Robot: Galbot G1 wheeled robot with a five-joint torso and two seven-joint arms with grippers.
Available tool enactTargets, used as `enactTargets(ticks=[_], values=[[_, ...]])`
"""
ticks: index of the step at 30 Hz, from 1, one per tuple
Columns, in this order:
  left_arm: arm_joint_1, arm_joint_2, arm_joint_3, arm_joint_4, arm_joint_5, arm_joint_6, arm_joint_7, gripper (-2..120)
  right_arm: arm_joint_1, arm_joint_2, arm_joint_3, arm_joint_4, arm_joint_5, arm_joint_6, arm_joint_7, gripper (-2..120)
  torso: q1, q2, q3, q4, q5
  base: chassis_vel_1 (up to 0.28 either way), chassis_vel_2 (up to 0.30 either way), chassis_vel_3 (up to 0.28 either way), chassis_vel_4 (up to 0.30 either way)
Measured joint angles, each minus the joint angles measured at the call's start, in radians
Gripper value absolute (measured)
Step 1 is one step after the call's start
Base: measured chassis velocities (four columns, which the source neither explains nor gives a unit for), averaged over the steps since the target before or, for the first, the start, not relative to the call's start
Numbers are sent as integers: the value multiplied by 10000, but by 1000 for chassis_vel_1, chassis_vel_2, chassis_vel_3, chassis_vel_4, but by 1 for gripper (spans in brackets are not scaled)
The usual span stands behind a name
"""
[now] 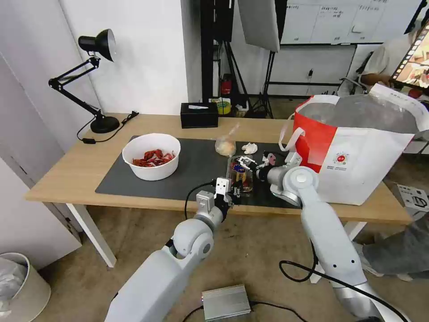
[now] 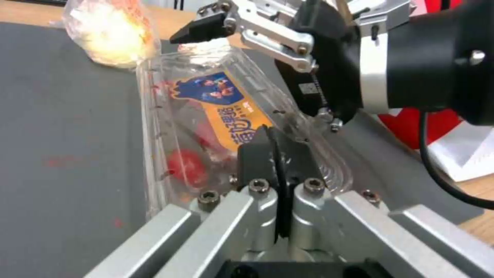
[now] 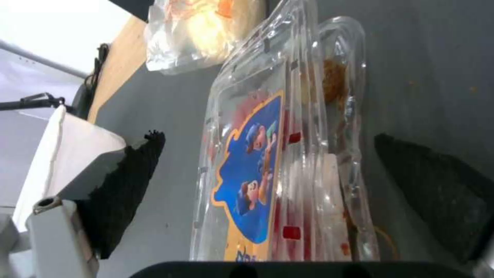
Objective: Pick up the trash from the table and place it into the takeout bag.
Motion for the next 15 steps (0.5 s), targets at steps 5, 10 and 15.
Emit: enactTargets(ticks=[5,10,15], values=[[11,4,-6,-41,-6,0,-20,0,37,59,-56,-54,-93,-96,-130,100,0,0,0,0,0,0,0,0,0],[15,-10,-17,-39,-6,-1,-25,0,177,128,-101,-179,-137,-112,-150,100,0,0,0,1,-1,0,0,0,0],[29,-41,-16,-32,-6,-6,-26,0,229,162,-111,-284,-142,-113,-147,100,0,-1,0,0,0,0,0,0,0]])
